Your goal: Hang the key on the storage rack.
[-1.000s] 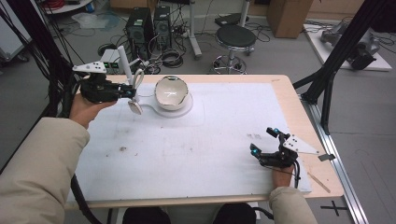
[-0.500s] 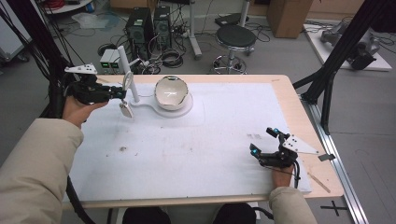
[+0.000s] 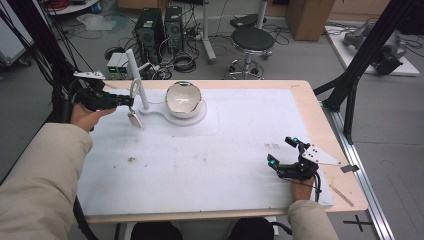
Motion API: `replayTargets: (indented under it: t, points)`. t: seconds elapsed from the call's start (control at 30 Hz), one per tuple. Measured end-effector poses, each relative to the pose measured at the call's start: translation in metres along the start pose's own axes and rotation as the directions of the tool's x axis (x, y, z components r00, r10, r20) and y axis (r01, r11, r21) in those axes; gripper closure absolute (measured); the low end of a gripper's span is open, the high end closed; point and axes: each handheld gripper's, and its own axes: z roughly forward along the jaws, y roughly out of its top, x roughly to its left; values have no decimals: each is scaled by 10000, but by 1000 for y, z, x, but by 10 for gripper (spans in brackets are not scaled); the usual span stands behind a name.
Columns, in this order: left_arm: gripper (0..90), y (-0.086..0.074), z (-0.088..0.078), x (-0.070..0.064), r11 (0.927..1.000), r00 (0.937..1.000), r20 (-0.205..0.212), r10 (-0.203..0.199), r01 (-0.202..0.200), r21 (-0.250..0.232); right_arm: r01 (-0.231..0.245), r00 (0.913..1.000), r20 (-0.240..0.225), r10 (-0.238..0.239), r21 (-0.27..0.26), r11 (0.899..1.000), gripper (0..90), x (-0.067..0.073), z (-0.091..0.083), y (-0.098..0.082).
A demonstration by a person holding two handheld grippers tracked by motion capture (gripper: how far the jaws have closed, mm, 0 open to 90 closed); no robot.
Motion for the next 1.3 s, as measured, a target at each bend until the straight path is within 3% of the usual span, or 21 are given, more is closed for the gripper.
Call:
replayTargets:
  t: [0.3, 0.77, 1.03, 1.2, 1.3]
  points:
    - [744, -4, 3, 13, 9984, 9983, 212, -538, 541, -154, -67, 10000, -22, 67, 83, 9999, 21, 1, 0, 0]
    - [743, -4, 8, 31, 9960, 9946, 532, -887, 888, -3, 38, 10000, 10, -38, 163, 9999, 21, 1, 1, 0]
    - [743, -3, 8, 38, 9896, 9860, 838, -1439, 1432, 136, 143, 9999, 6, -143, 174, 9997, 21, 1, 2, 1]
    - [742, -5, 11, 42, 9820, 9799, 702, -1866, 1840, 414, 130, 9999, 8, -130, 178, 9998, 21, 1, 2, 1]
    - [742, -6, 14, 43, 9816, 9801, 662, -1872, 1841, 503, 130, 9999, 1, -130, 187, 9997, 21, 1, 2, 1]
